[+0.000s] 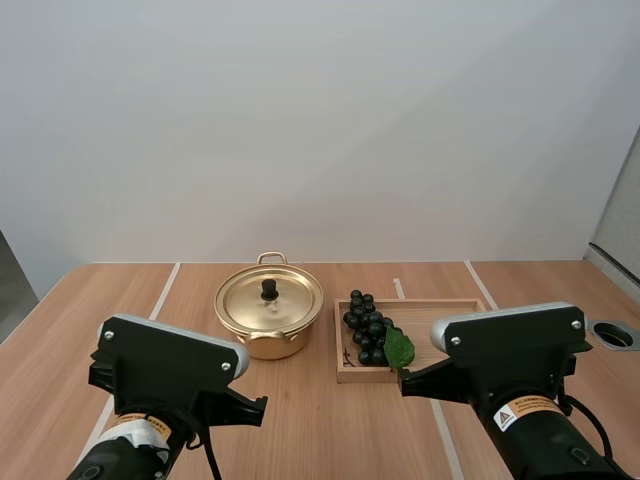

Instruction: Open the pot, put the pineapple inside, and close it

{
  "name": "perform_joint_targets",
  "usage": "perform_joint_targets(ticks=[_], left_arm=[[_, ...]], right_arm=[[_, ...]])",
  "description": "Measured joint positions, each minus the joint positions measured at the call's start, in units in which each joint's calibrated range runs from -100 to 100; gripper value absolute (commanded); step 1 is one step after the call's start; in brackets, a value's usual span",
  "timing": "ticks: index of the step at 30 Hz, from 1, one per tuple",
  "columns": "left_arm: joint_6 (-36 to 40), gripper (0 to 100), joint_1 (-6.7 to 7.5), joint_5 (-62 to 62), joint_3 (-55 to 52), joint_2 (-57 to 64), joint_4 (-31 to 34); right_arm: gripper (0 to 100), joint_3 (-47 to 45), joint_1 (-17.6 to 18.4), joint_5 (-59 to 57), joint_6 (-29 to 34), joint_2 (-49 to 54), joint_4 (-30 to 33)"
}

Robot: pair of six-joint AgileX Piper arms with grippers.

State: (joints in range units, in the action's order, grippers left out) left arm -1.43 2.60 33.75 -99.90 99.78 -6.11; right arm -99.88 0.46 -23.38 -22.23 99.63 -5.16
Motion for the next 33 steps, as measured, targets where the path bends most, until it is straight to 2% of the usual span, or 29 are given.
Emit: perform_joint_targets(ticks=[5,33], left_arm=[[0.9,0,0.0,-0.4,0.0,0.0,0.0],[2.6,0,-1.19,-1.8,0.0,0.0,0.0]], right_arm=[[0,-0.1,0.0,-8.9,0.0,0.0,0.0],[0,-0.1,0.0,-9.5,0.0,0.0,0.3]])
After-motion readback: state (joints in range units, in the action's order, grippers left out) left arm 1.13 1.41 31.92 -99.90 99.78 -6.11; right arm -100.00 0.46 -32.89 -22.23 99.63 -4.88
